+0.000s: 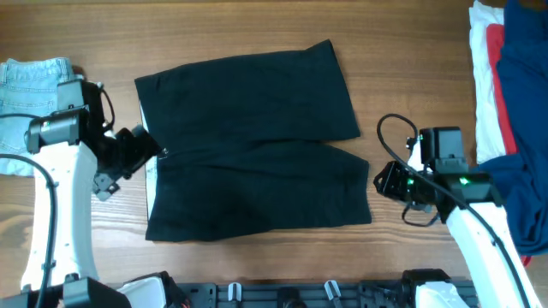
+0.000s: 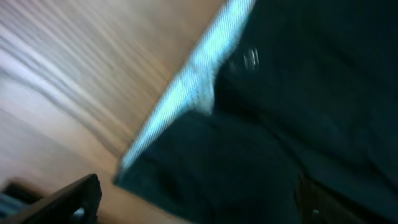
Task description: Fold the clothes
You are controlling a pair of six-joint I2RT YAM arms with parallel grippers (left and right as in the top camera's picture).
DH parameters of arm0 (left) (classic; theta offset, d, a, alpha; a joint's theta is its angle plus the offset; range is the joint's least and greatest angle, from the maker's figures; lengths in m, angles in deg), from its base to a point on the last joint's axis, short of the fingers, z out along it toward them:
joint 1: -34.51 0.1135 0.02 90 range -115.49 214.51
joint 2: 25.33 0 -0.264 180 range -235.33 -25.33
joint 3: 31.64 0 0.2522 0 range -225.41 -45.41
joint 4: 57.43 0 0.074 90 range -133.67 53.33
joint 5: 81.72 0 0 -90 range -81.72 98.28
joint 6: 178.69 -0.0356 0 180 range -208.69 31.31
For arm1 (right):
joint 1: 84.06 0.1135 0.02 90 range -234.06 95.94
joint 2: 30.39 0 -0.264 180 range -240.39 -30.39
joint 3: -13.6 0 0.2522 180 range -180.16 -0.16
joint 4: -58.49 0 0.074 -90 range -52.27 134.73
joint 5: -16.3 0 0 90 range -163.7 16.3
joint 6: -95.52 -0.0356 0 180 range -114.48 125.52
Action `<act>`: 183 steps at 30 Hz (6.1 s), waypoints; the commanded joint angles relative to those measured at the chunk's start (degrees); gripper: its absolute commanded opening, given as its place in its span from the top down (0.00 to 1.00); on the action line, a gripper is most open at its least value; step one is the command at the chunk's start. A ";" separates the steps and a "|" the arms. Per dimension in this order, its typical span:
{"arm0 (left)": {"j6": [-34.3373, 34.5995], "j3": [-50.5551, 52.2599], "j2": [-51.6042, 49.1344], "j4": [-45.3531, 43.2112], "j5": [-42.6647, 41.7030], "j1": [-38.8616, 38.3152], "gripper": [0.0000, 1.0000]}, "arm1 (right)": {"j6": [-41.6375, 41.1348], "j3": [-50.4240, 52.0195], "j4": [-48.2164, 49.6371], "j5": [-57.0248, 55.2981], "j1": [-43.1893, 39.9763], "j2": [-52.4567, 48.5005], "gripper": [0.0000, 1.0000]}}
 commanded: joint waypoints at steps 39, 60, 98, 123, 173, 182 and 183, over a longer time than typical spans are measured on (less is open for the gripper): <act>24.02 41.22 8.94 -22.75 -6.12 -3.15 0.96 | 0.31 2.05 -3.61 3.76 -0.02 -2.93 0.52; 19.54 41.09 8.94 -23.15 -5.07 -3.15 0.95 | -9.84 14.58 17.77 10.49 -0.02 -19.58 0.78; 12.48 3.96 10.10 0.28 11.37 -3.15 0.96 | 12.74 -32.11 -9.77 3.78 2.10 -18.10 0.91; 12.13 3.96 7.08 -0.46 11.39 -3.15 0.96 | -8.90 5.86 18.45 2.03 39.23 -18.12 0.53; 10.82 3.96 -4.44 -29.33 5.44 -3.15 0.96 | 12.70 -30.18 24.39 -14.64 19.58 -29.53 0.96; 10.82 3.96 -13.29 -41.20 7.10 -3.15 0.96 | 12.66 -30.16 32.09 -14.53 19.58 -39.12 0.96; 10.82 3.96 -13.64 -42.12 7.06 -3.19 0.85 | 12.66 -30.16 33.44 -14.34 19.58 -39.67 0.88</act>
